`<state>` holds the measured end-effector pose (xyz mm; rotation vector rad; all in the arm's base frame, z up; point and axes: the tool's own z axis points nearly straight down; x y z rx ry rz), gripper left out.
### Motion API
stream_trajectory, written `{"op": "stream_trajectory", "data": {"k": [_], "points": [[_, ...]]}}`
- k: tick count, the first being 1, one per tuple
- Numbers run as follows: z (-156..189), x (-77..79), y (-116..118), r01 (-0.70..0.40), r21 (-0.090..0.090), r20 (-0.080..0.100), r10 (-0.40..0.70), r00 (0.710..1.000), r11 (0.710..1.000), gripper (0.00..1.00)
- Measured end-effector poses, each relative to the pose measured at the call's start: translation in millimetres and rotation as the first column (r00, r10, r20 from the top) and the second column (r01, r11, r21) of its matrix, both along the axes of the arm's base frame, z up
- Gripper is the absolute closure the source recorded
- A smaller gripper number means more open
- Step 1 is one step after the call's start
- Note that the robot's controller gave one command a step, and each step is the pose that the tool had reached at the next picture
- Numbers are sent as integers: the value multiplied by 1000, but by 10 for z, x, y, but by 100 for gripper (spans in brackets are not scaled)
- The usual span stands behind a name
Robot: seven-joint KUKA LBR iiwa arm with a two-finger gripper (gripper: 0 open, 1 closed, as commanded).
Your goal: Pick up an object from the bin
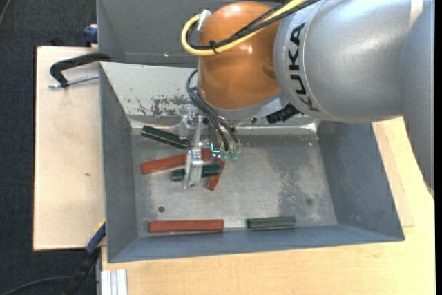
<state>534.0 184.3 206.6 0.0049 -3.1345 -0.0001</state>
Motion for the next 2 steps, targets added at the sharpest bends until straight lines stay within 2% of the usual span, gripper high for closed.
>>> {"op": "stream_trajectory", "data": {"k": [1, 2], "points": [[-1388, 516, -330, 69, 1, 8, -69, 998, 998, 0], [-1317, 534, -314, 68, 4, 14, -68, 998, 998, 100]]}}
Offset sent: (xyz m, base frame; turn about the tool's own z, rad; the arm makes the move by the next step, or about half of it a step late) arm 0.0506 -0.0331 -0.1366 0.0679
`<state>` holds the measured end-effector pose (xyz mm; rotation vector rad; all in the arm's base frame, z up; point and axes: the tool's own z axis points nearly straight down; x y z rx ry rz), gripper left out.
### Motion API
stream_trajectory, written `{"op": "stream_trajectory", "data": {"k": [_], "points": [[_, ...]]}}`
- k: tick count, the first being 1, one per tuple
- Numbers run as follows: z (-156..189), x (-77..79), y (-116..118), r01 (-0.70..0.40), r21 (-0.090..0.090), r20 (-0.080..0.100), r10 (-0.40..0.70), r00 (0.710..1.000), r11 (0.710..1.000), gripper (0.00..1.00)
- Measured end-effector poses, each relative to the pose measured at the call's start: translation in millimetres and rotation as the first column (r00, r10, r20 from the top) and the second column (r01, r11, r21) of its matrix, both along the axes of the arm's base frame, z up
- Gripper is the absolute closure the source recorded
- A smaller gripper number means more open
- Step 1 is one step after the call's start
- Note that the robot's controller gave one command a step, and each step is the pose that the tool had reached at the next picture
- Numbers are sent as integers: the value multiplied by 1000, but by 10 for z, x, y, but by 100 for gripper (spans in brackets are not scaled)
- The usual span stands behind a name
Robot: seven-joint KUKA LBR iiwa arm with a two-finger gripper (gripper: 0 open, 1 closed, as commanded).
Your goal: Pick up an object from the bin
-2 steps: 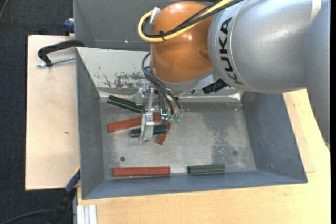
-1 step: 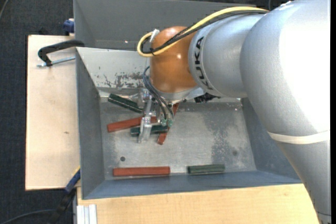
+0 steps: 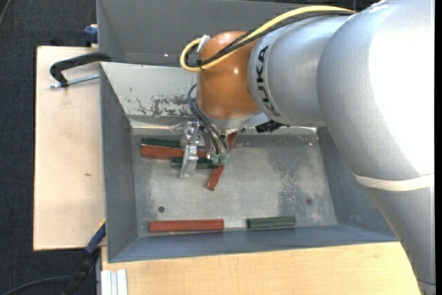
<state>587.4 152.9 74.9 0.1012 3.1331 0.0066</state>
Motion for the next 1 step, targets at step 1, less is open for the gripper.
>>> {"op": "stream_trajectory", "data": {"k": [1], "points": [[1523, -43, -52, 6, 1, 7, -6, 1000, 1000, 100]]}}
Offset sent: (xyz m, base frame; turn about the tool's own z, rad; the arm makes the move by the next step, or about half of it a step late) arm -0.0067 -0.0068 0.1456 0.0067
